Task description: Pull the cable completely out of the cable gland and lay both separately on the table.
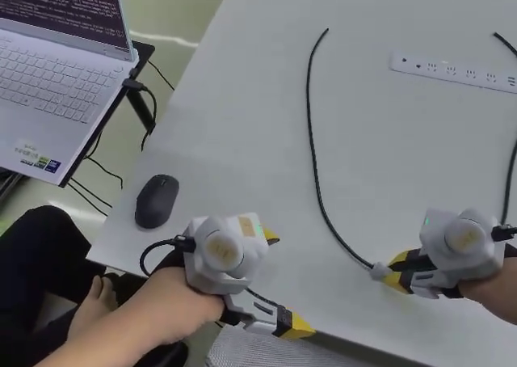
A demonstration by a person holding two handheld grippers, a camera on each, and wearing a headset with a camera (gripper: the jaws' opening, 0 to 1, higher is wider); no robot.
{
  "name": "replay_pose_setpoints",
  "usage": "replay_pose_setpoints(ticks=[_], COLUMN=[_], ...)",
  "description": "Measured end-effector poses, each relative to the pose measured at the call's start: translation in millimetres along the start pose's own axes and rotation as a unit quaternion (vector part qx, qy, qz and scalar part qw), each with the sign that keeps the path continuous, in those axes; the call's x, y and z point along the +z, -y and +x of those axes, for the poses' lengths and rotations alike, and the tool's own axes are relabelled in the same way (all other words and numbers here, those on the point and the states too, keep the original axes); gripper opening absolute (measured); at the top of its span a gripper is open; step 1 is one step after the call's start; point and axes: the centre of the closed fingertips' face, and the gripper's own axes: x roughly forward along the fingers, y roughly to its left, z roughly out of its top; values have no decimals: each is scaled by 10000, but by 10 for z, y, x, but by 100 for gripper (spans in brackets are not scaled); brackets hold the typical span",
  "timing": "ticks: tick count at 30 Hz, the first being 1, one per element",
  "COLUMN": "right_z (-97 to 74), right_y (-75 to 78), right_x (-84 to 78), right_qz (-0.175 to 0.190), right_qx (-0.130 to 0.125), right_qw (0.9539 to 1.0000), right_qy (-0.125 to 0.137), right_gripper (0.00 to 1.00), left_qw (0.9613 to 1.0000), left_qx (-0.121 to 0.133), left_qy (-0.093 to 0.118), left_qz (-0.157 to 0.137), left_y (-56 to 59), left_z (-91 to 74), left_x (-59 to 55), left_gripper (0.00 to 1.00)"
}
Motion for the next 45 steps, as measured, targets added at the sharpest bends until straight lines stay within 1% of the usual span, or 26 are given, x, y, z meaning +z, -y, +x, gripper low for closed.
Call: replay_pose_setpoints(ticks=[2,5,10,14,17,20,22,25,26,27,28,31,32,35,38,42,45], right_z=[-24,-51,-171,-309,-414,-533,-606,-684,-706,-740,-761,-846,-864,-917,-982,-1064,-1120], right_y=[-27,-36,-90,-132,-167,-198,-226,-273,-279,-292,-306,-364,-375,-422,-497,-596,-629], right_x=[1,9,32,46,56,66,82,89,93,98,100,138,143,159,181,198,207], right_qz=[28,-2,-30,-100,-157,-312,-347,-449,-534,-626,-640,-850,-887,-1031,-1231,-1514,-1647], right_qx=[-3,-4,22,28,58,44,79,179,175,188,213,311,328,357,380,410,398], right_qw=[10000,10000,10000,9999,9997,9993,9991,9985,9981,9975,9974,9954,9950,9935,9911,9870,9848], right_qy=[-18,1,58,98,168,181,208,245,248,256,254,309,311,316,326,339,371], right_gripper=[7,7,7,7,7,7,7,7,7,7,6,6,6,6,6,6,6], left_qw=[10000,9999,9998,9997,9997,9993,9990,9989,9990,9987,9985,9980,9977,9969,9962,9959,9951], left_qx=[-16,-10,42,33,54,49,40,15,2,-17,-26,-95,-150,-211,-311,-401,-496], left_qy=[16,124,191,223,238,358,421,428,407,432,455,501,516,519,523,510,486], left_qz=[-26,-67,-89,-93,16,64,116,173,205,282,310,365,424,549,619,637,697], left_y=[8,10,25,109,167,258,306,359,380,413,431,486,516,560,650,743,807], left_z=[-9,-13,24,97,171,246,297,374,389,404,414,454,470,499,544,622,664], left_x=[21,87,168,274,368,534,612,670,681,715,738,799,827,883,958,992,1002], left_gripper=[85,85,85,84,85,85,84,85,85,84,84,84,84,83,81,77,73])
